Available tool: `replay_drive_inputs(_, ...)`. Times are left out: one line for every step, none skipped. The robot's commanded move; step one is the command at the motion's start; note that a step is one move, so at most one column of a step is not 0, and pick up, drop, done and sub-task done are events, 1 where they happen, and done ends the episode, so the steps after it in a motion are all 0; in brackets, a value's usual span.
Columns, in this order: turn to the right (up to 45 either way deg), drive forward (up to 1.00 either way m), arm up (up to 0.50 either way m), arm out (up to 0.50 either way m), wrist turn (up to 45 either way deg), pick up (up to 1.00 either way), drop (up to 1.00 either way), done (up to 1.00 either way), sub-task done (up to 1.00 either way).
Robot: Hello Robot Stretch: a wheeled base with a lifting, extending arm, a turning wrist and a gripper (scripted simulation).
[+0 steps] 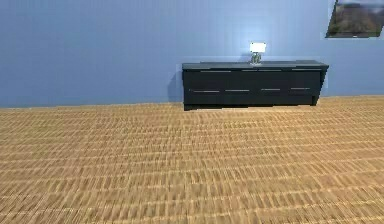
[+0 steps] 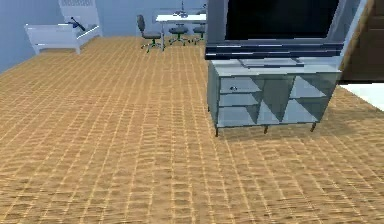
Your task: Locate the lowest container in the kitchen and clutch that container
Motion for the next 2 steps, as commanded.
replay_drive_inputs(-45.0,0.0,0.0,0.0,0.0,0.0,0.0,0.0,0.0)
replay_drive_inputs(-3.0,0.0,0.0,0.0,0.0,0.0,0.0,0.0,0.0)
